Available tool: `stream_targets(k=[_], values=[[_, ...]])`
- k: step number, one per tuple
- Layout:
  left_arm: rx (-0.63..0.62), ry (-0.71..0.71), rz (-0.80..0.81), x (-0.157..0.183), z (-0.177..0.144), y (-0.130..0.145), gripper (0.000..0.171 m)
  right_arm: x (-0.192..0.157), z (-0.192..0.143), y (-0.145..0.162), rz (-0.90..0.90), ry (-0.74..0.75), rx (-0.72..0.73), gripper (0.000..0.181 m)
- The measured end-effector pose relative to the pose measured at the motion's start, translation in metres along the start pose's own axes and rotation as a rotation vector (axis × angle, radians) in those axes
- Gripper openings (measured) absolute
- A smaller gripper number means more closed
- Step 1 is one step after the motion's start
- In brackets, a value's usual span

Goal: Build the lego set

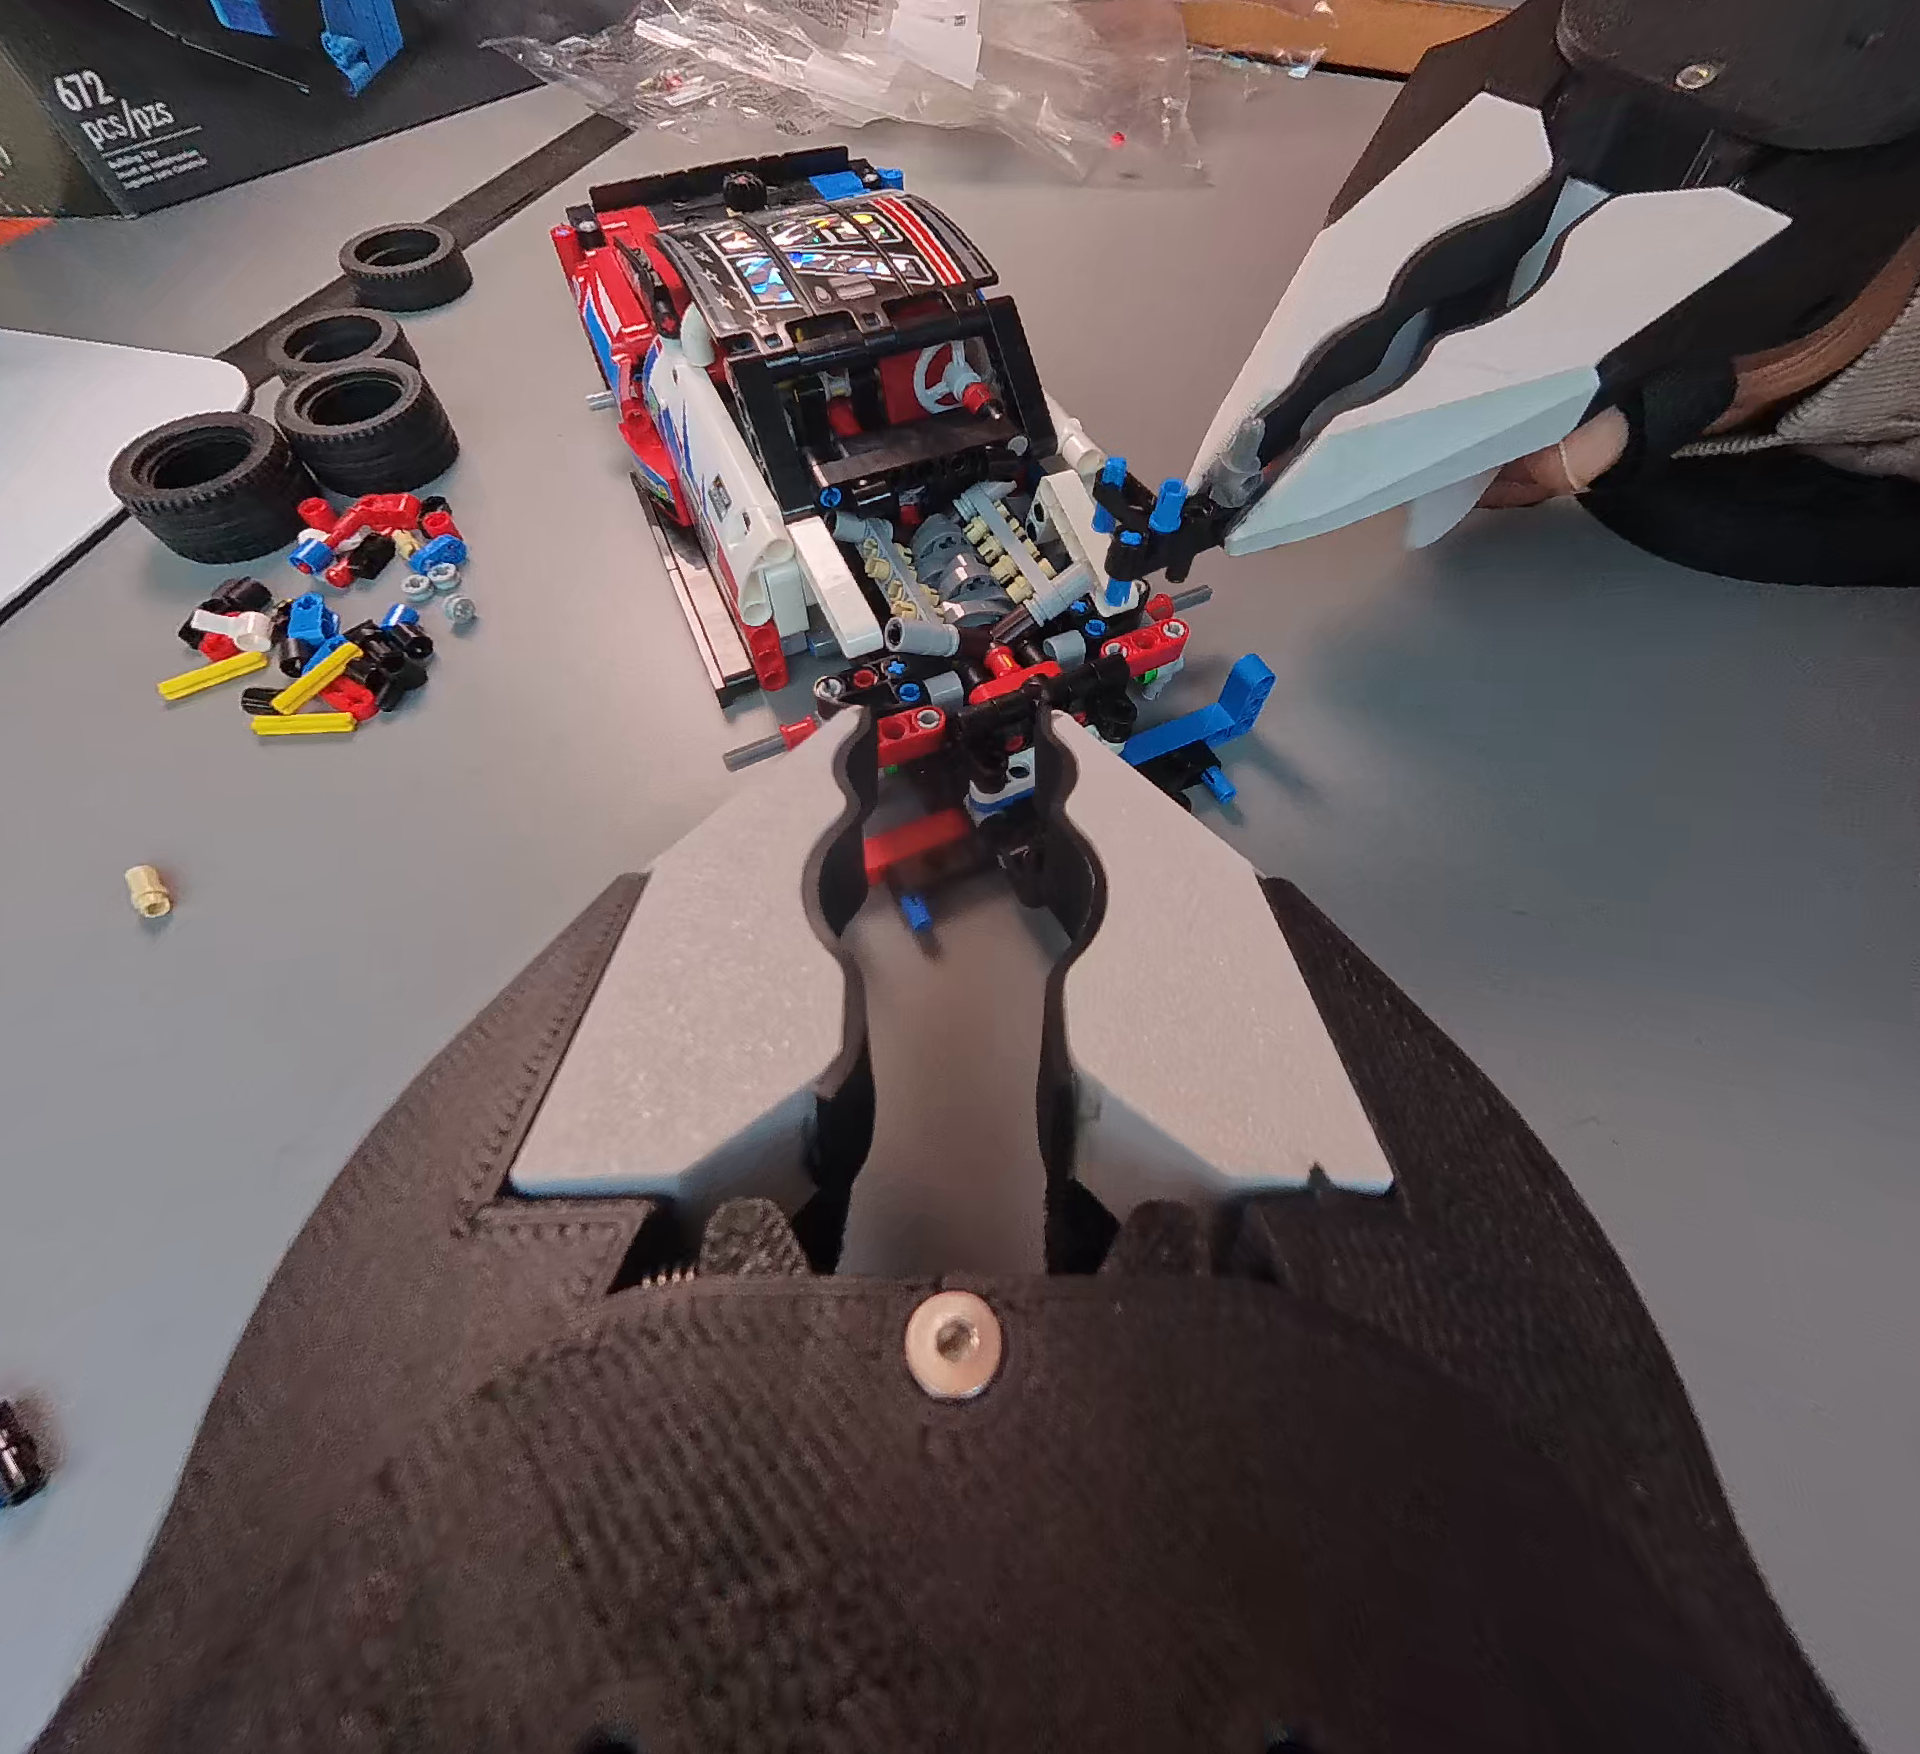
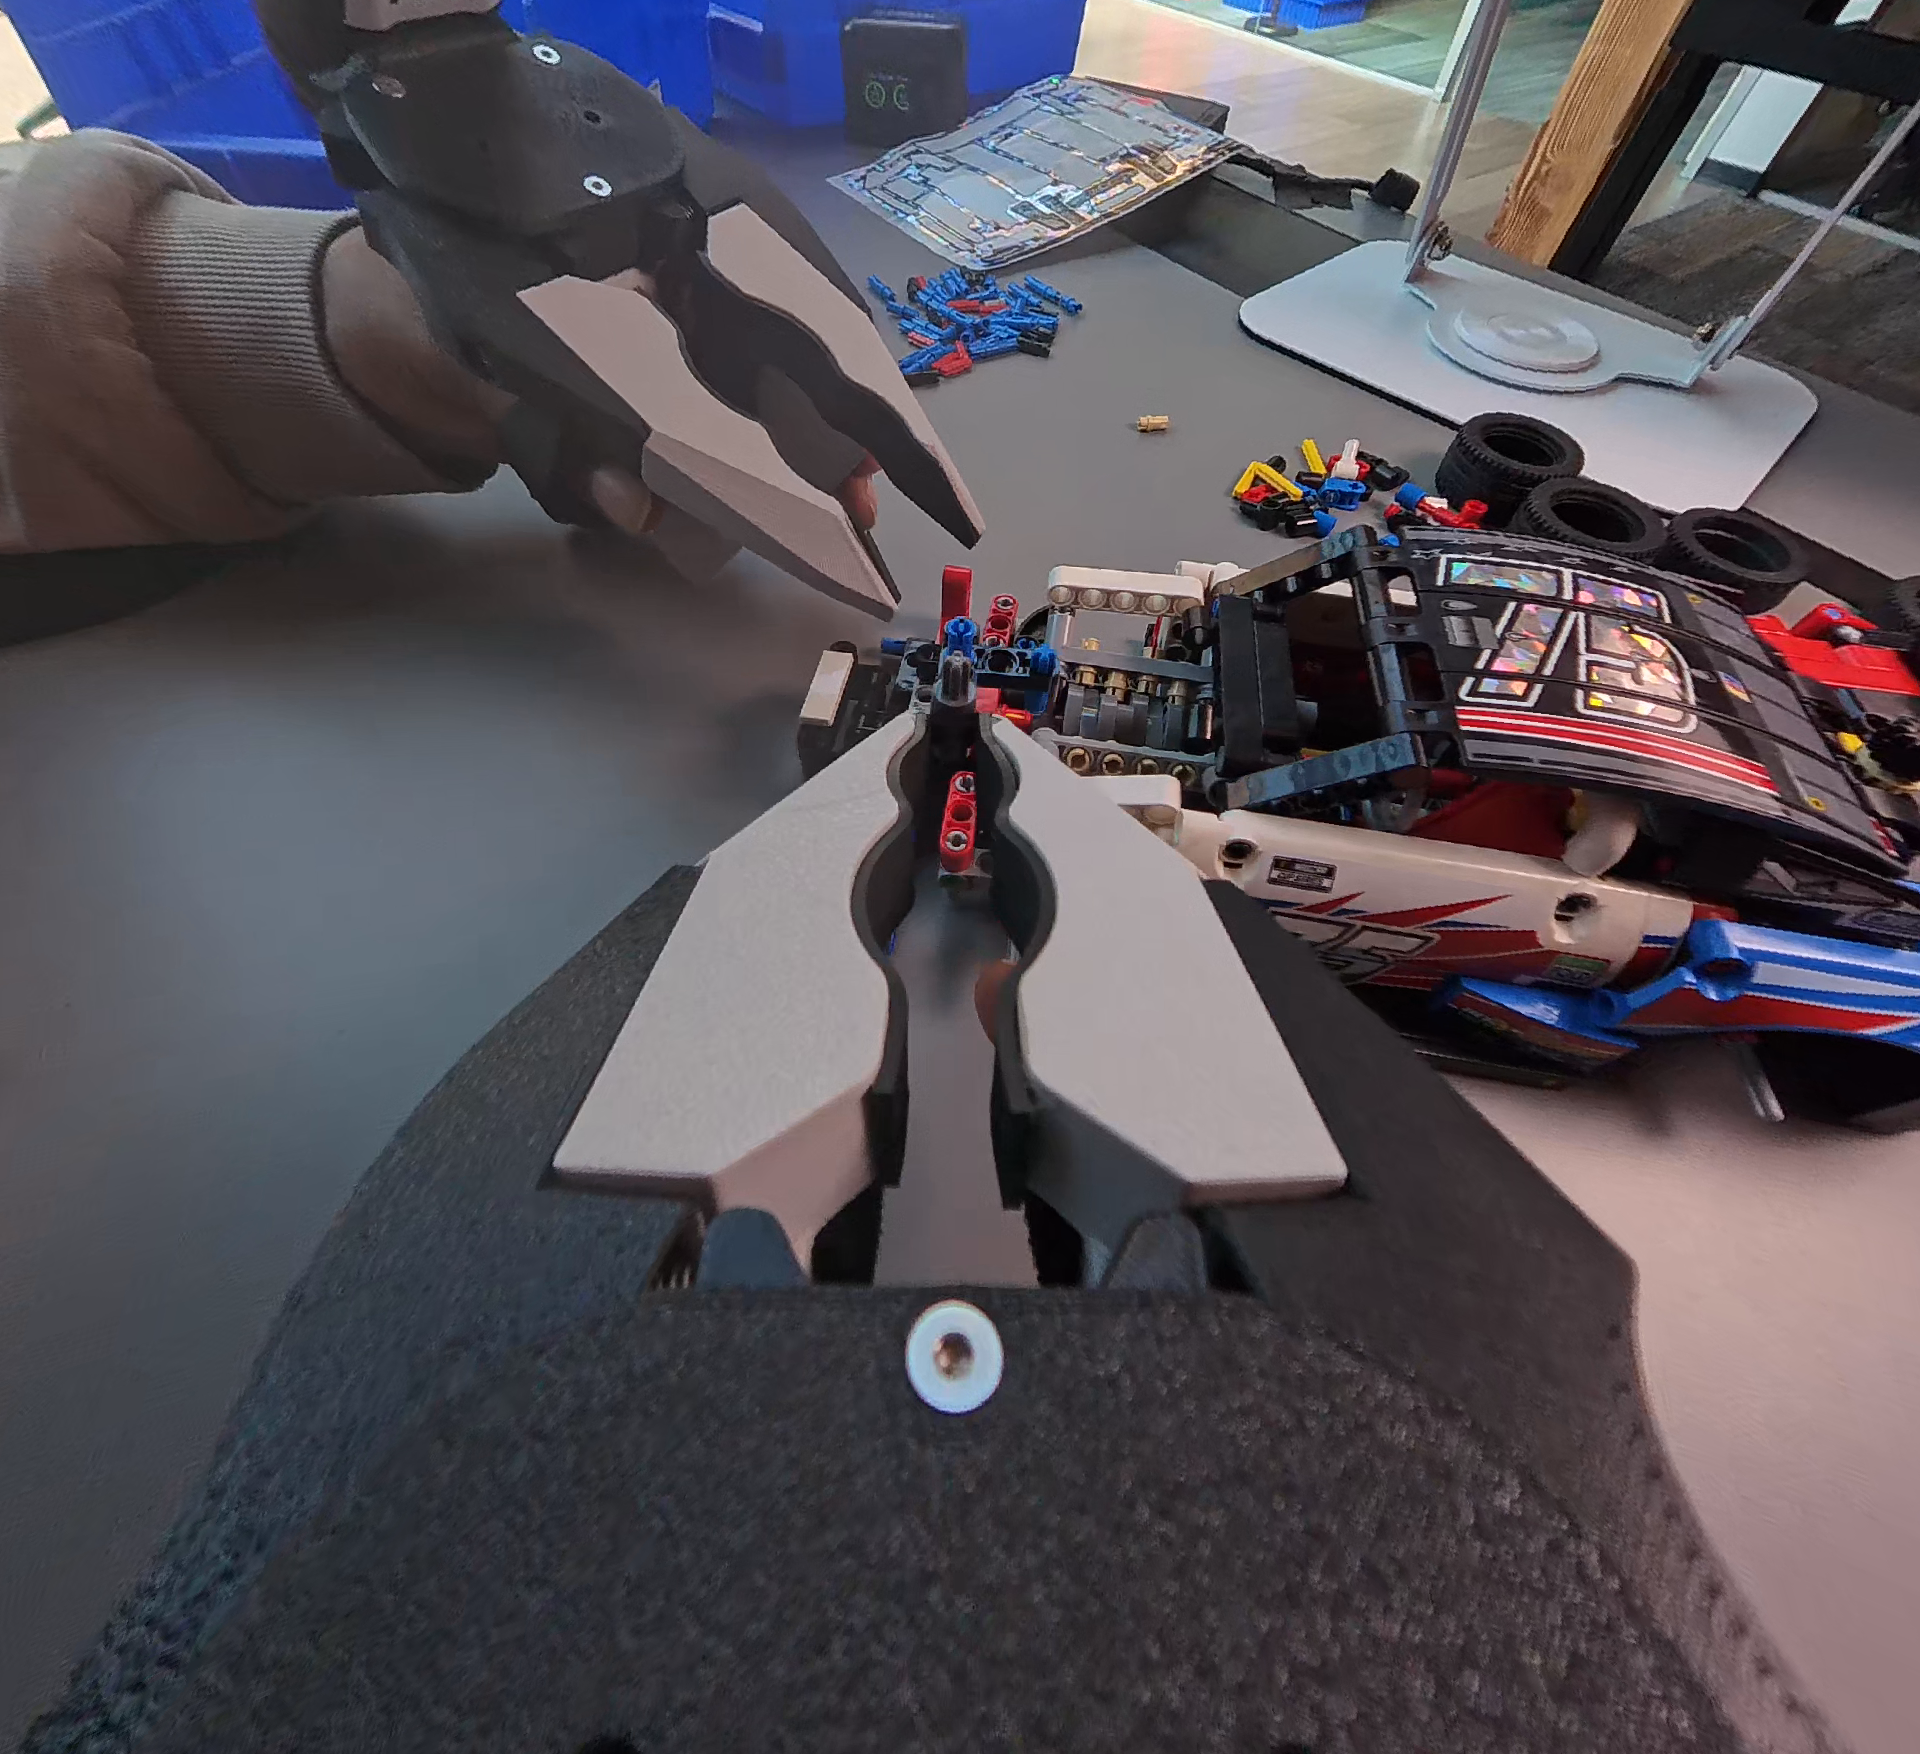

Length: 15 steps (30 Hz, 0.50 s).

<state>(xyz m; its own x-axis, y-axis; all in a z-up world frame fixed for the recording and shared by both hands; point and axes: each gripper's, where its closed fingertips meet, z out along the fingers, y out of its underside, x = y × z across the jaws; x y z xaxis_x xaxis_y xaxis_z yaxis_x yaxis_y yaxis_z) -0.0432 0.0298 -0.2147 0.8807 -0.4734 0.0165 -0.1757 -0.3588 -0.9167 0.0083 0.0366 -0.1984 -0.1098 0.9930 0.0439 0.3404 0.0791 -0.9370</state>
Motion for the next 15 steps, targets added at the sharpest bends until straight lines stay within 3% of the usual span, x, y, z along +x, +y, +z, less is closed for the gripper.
stream_targets(k=[6,15], values=[[0.004,0.083,0.053,0.019,0.001,-0.001,0.017,-0.009,0.004,0.005,-0.014,-0.03,-0.025,0.005],[-0.01,0.153,0.125,0.041,0.005,0.001,0.017,-0.02,0.007,0.01,-0.046,-0.059,-0.061,0.005]])
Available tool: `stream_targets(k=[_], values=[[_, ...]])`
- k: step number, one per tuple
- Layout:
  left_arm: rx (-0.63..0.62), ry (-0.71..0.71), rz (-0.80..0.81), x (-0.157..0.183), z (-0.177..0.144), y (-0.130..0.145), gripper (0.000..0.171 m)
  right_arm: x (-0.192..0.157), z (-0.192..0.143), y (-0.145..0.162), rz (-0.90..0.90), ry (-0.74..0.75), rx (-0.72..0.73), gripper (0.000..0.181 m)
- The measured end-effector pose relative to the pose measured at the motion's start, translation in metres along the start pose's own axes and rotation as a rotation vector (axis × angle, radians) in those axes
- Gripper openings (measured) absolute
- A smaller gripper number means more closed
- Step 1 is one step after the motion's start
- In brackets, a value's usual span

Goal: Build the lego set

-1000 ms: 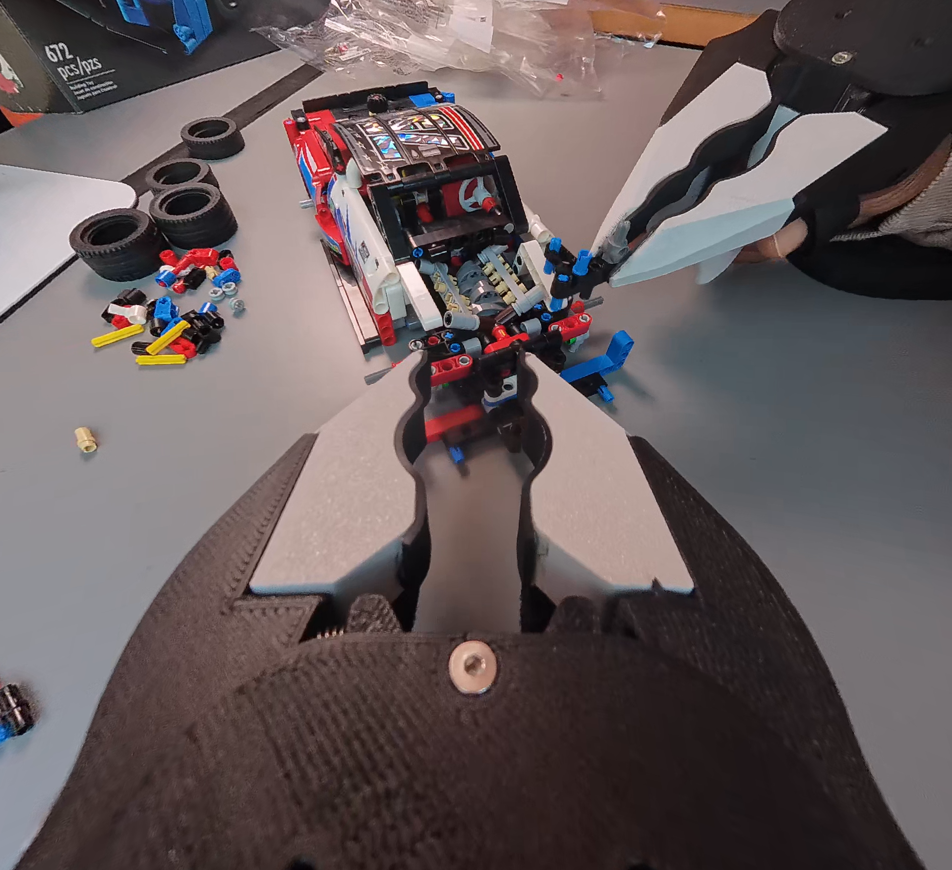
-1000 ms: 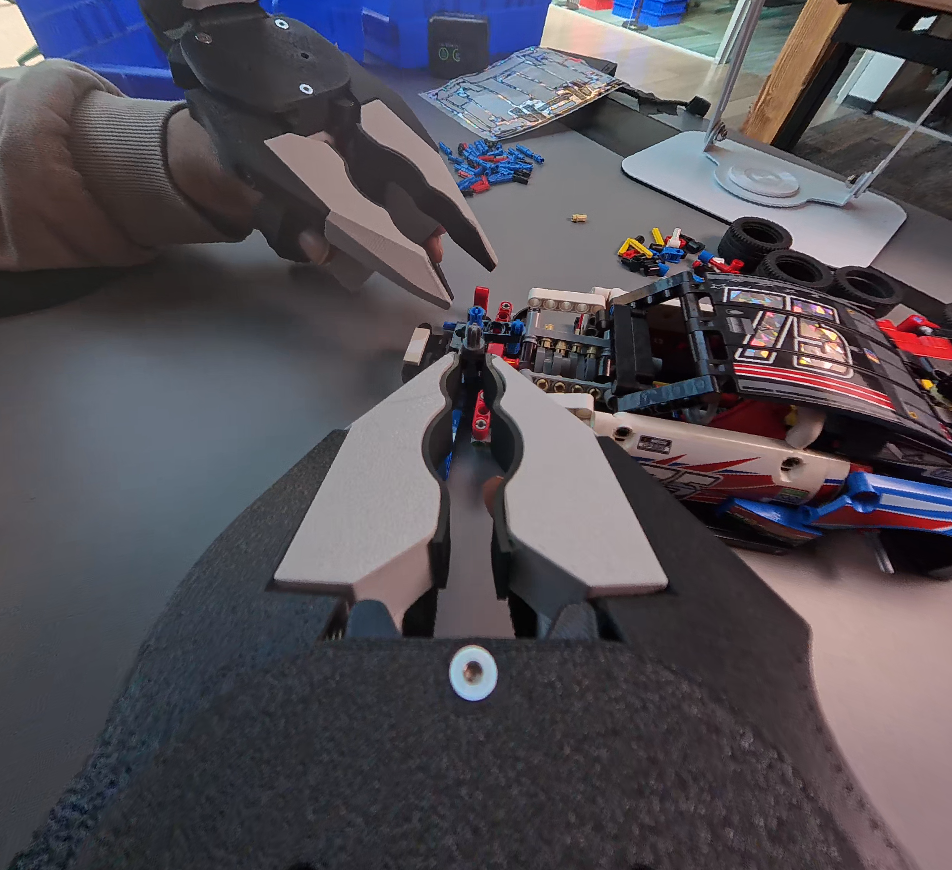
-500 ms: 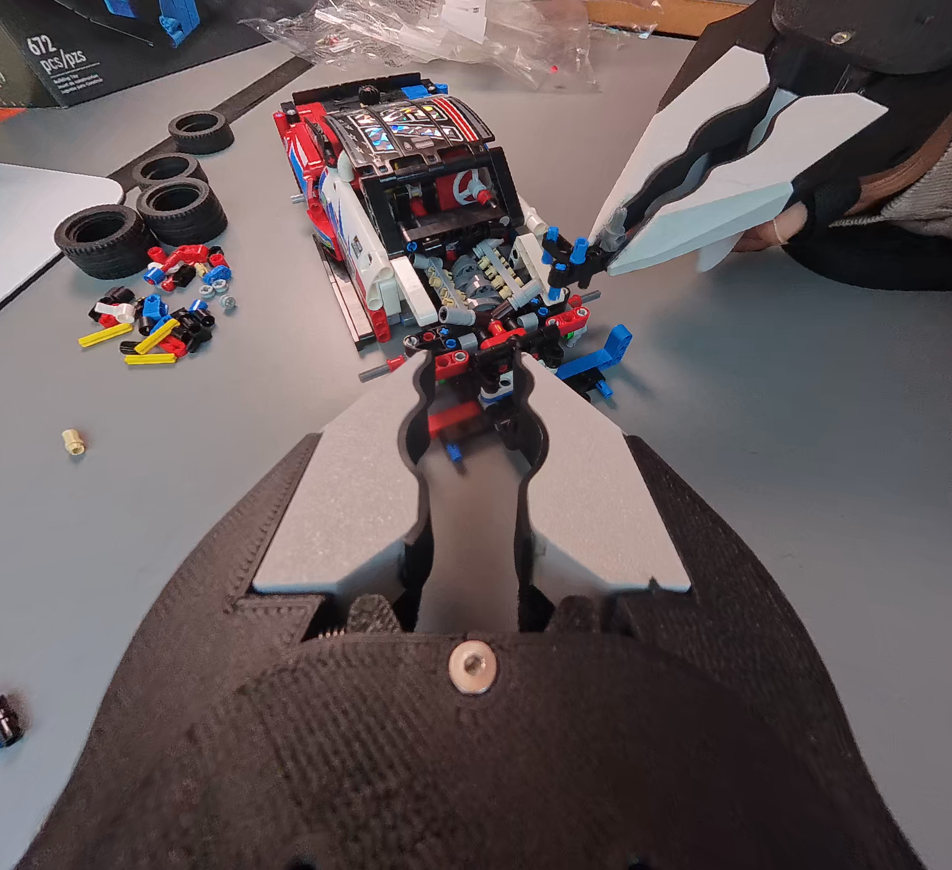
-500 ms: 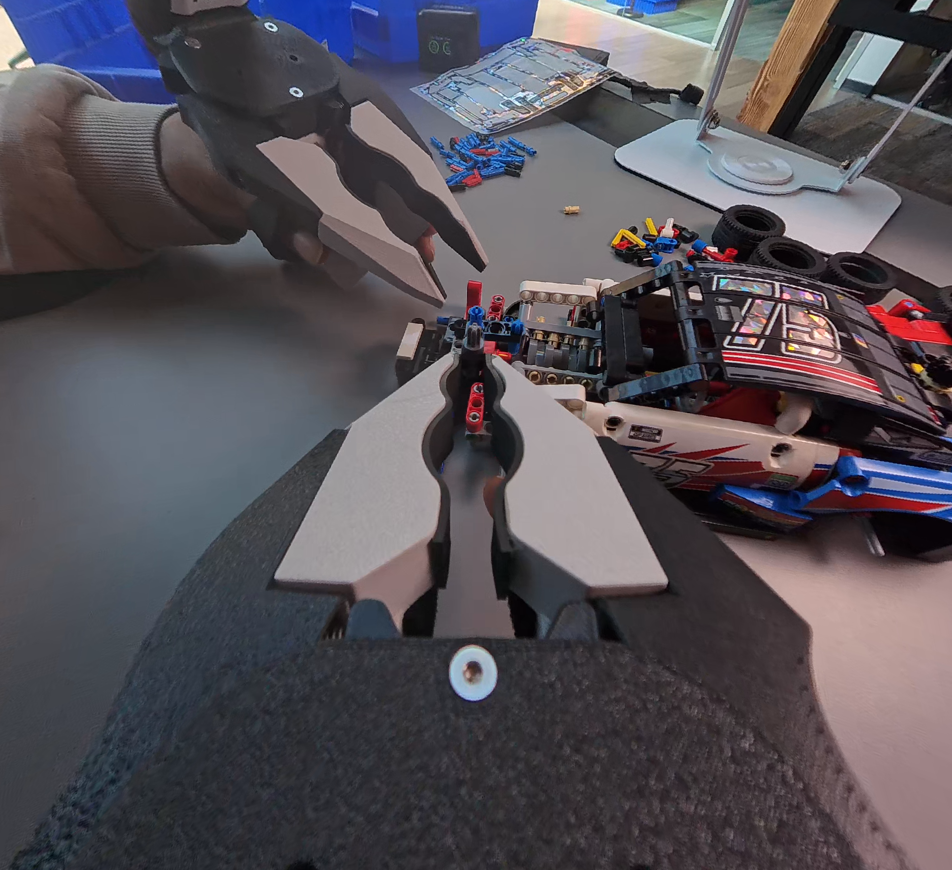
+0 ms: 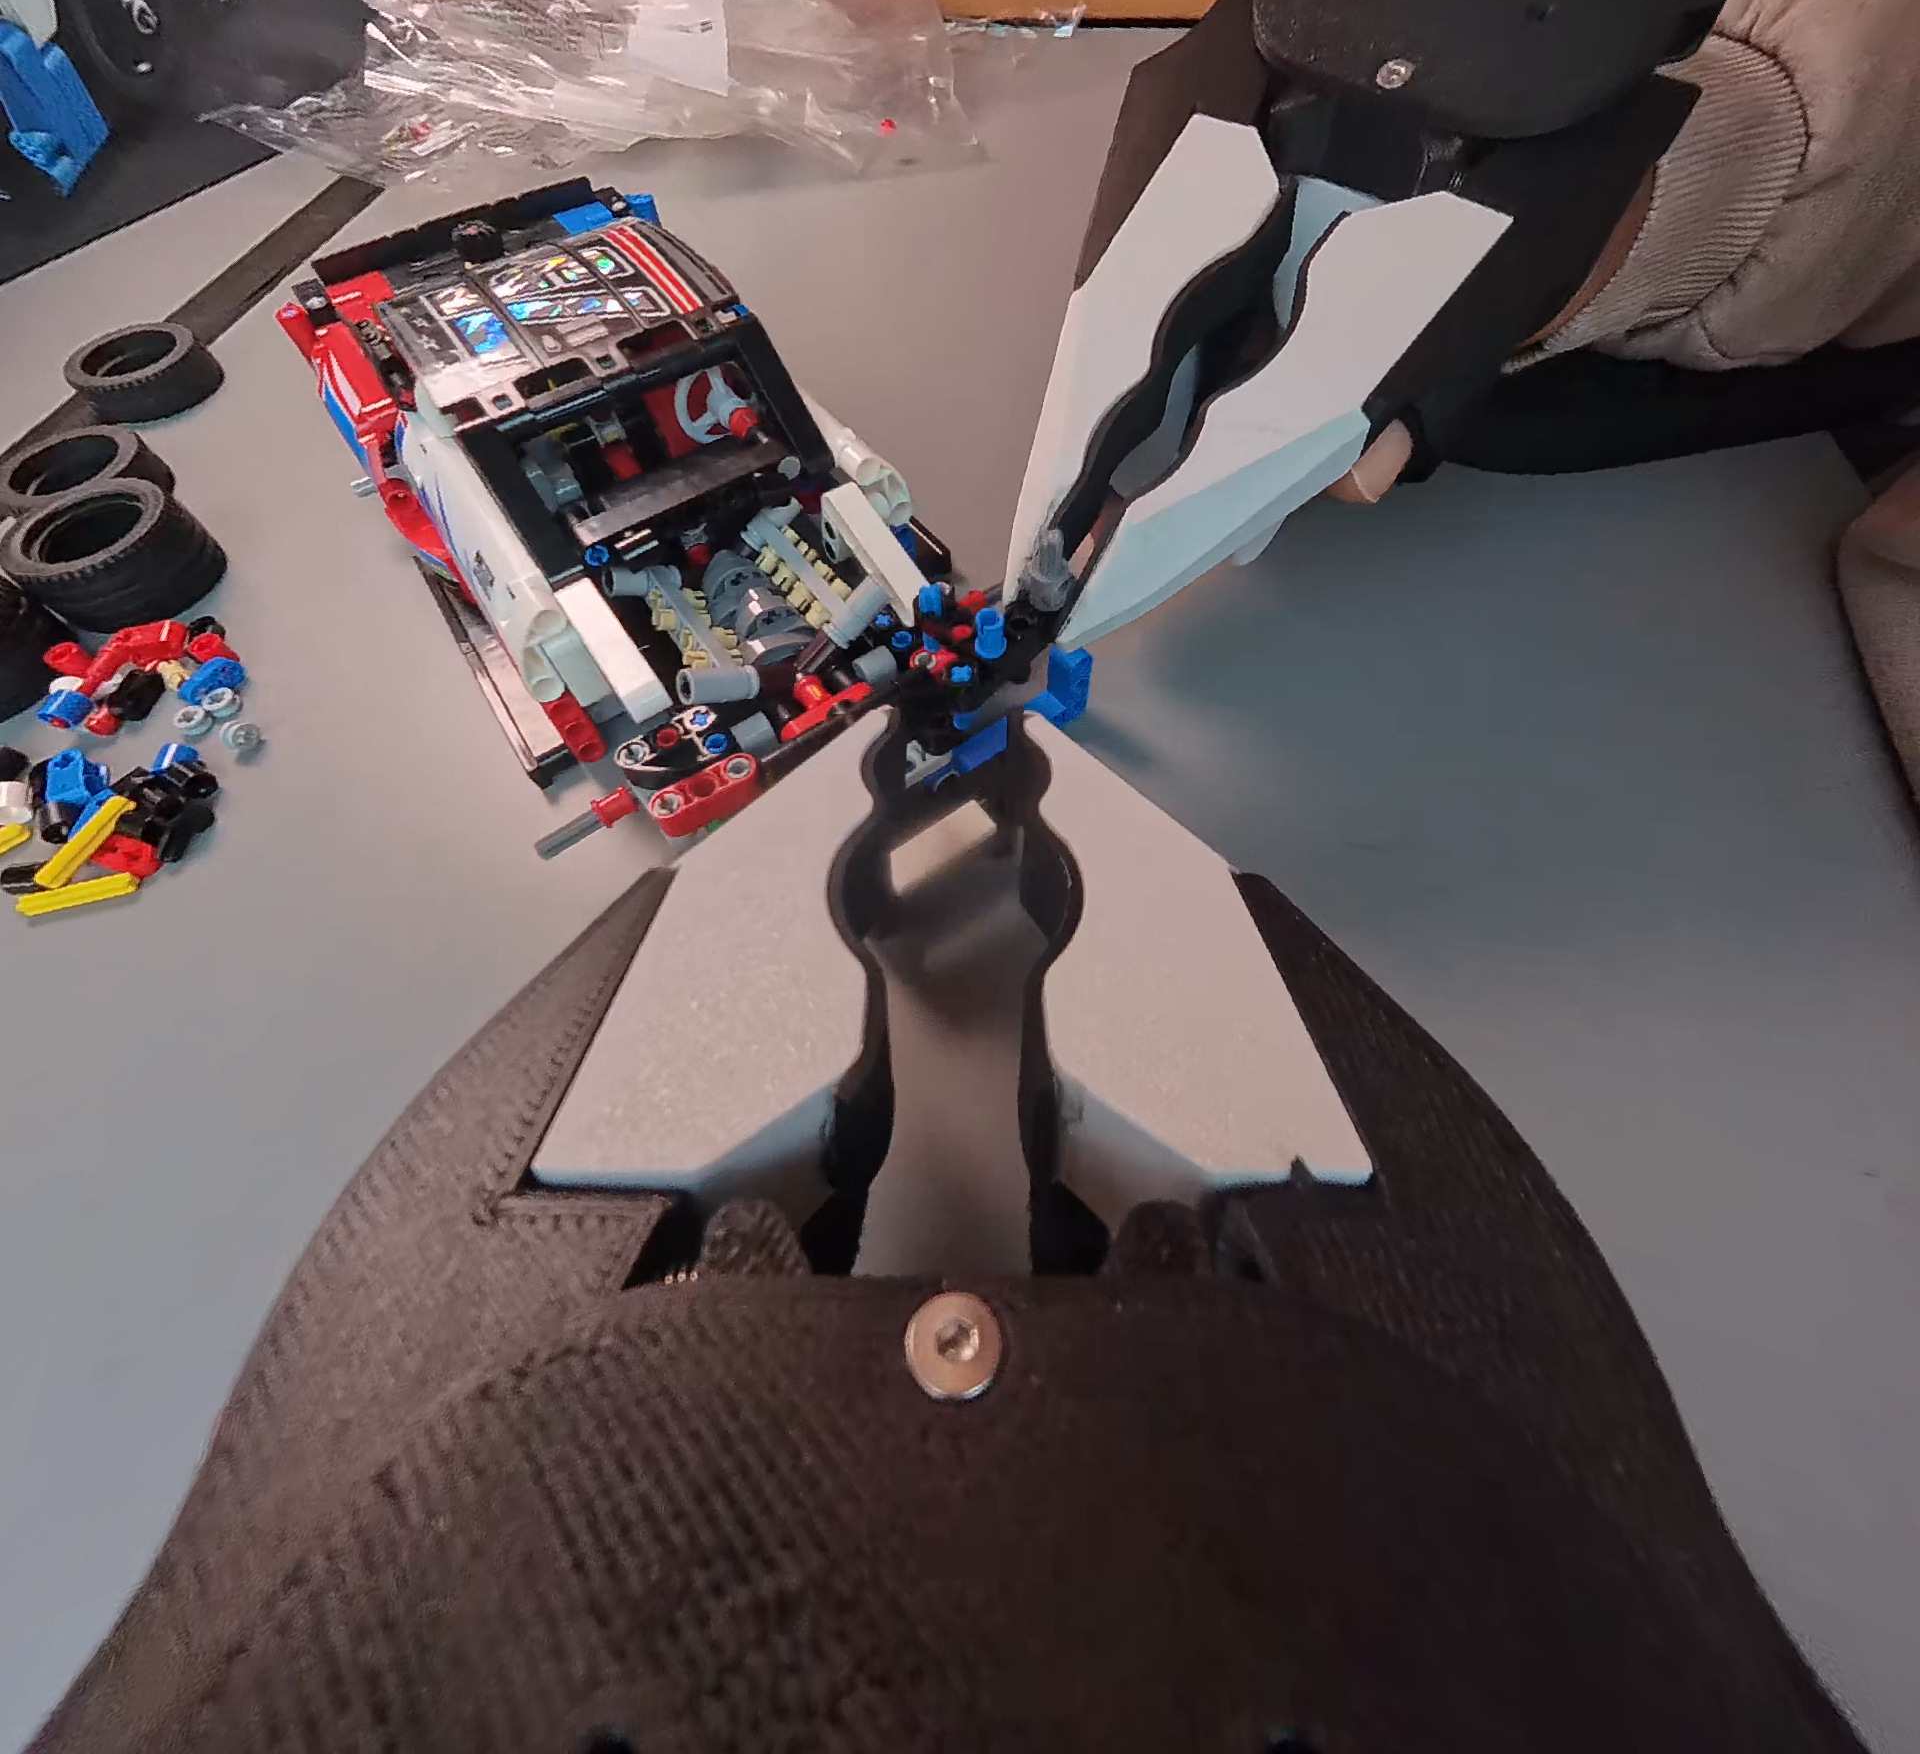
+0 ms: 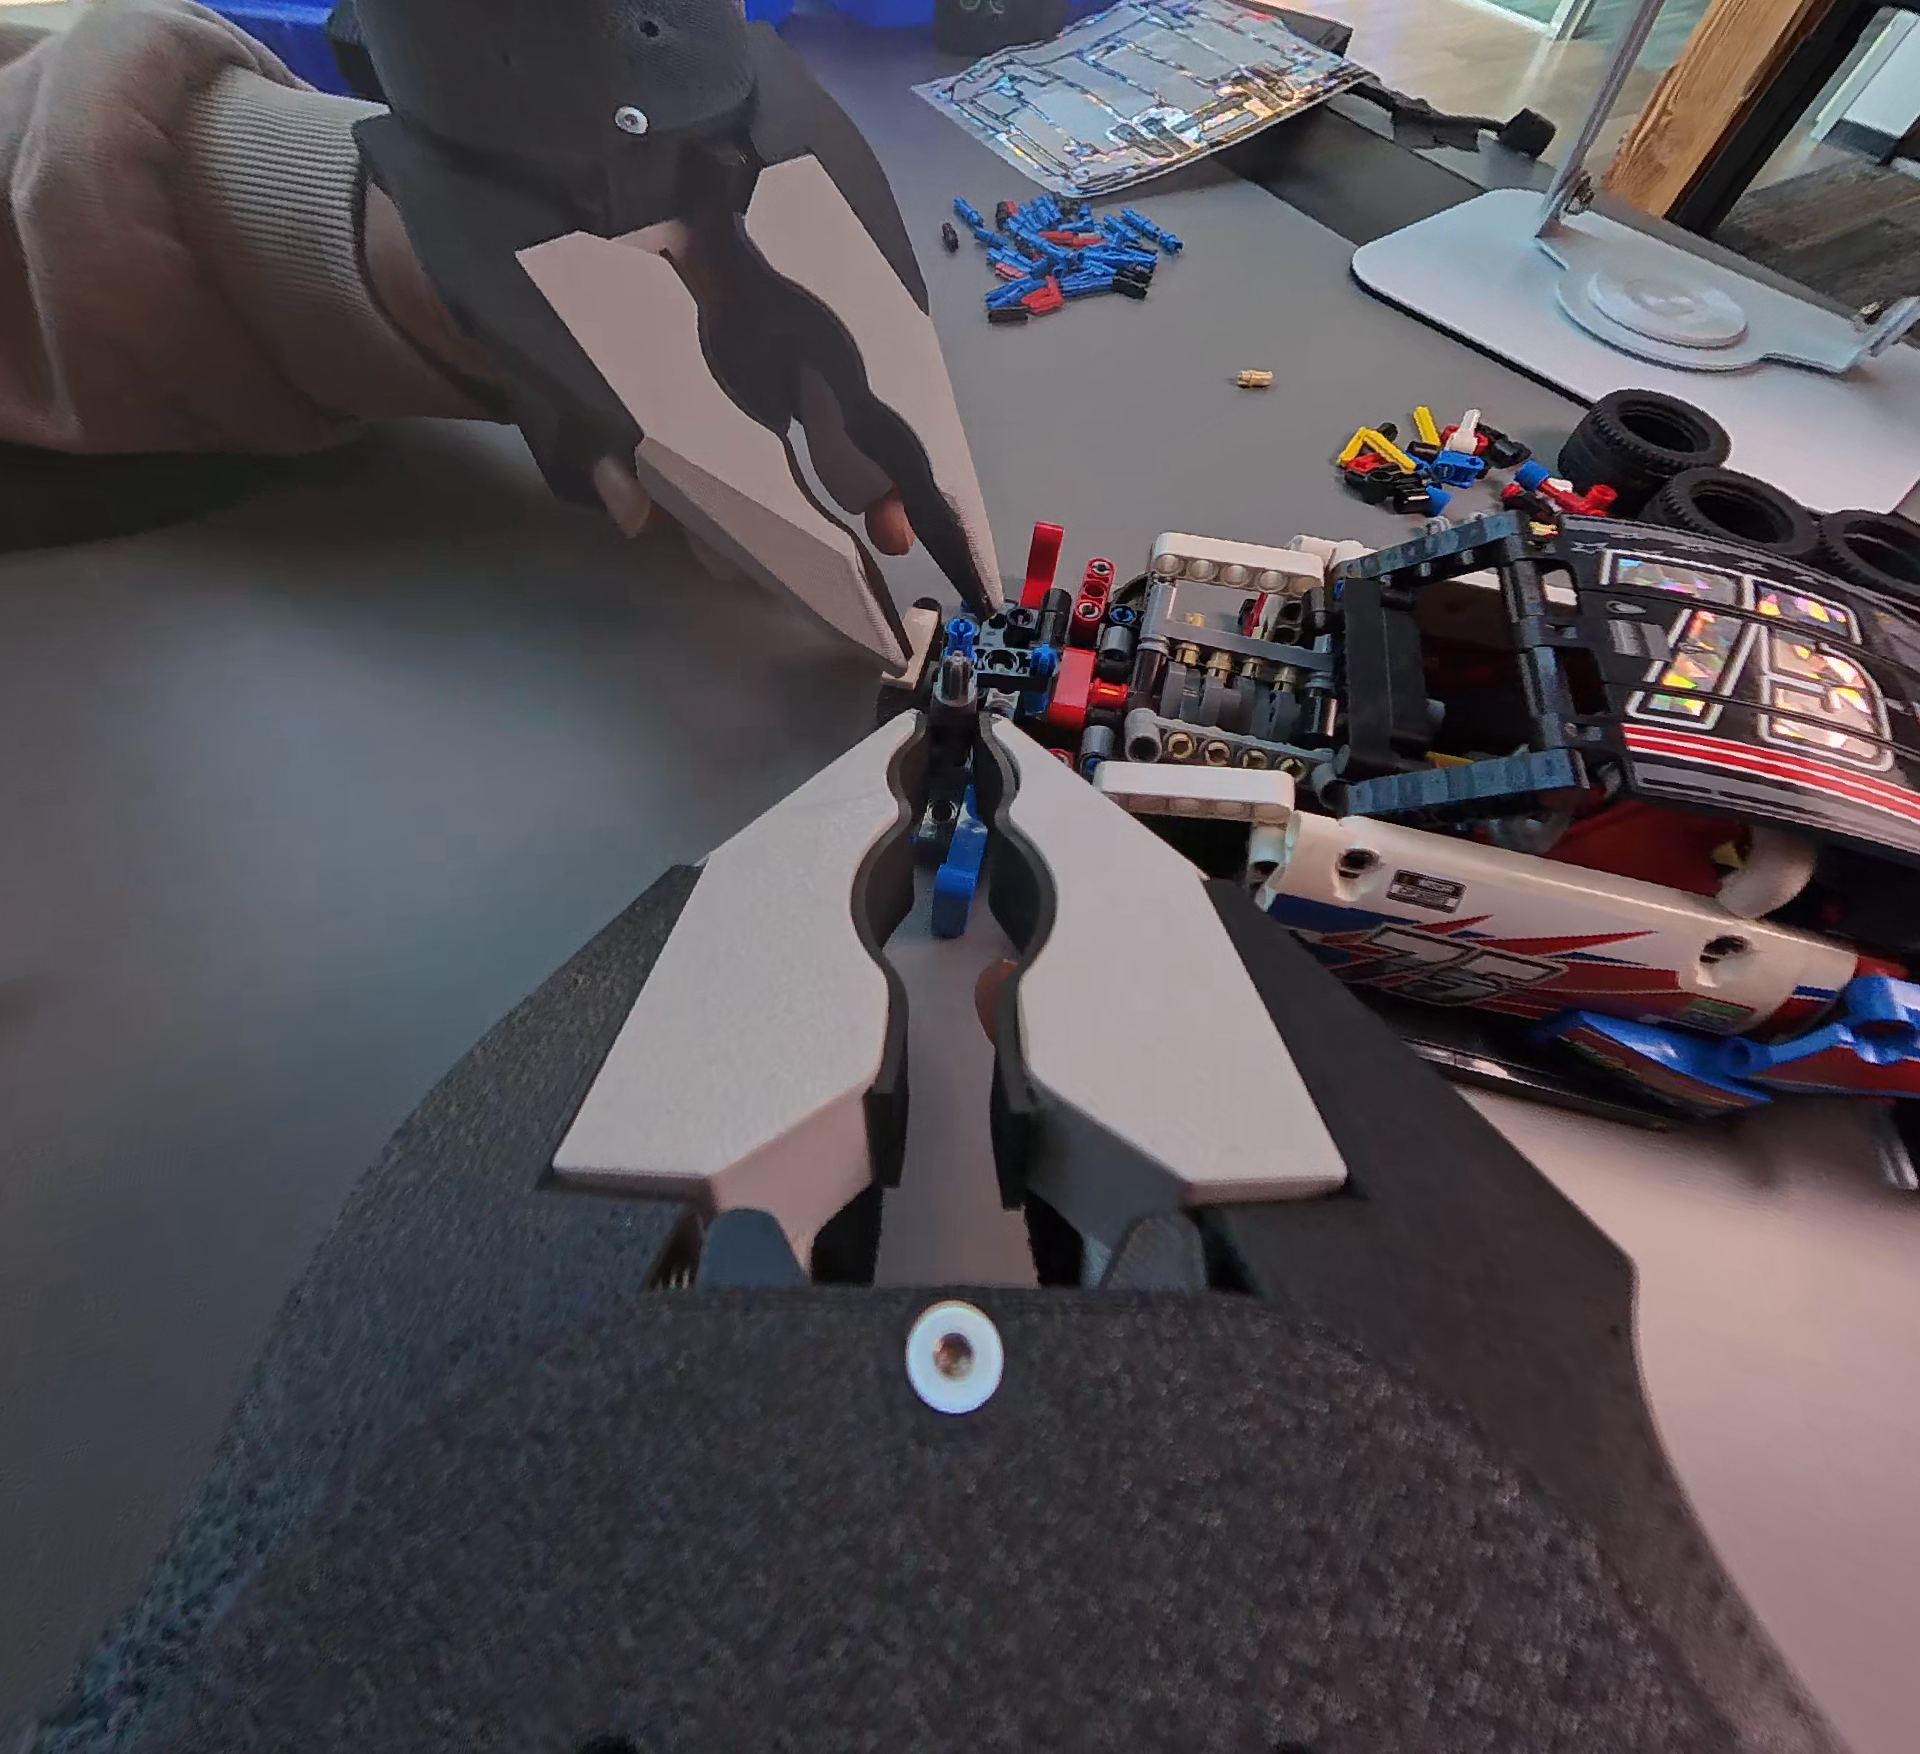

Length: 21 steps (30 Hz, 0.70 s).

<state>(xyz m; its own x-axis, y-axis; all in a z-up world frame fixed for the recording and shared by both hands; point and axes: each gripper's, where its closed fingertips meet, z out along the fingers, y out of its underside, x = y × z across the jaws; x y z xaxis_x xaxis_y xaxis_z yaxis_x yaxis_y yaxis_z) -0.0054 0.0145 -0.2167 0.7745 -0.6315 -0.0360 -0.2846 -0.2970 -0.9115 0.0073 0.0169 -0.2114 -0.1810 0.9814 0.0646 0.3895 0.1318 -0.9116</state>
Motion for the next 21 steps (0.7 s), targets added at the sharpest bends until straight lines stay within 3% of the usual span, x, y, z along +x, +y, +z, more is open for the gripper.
stream_targets(k=[5,21], values=[[-0.046,0.001,0.057,0.006,0.004,0.006,0.005,-0.006,0.004,0.01,-0.019,-0.002,-0.067,0.005],[-0.163,-0.11,0.165,0.0,0.014,0.018,0.008,-0.002,0.014,0.028,-0.03,0.09,-0.193,0.005]])
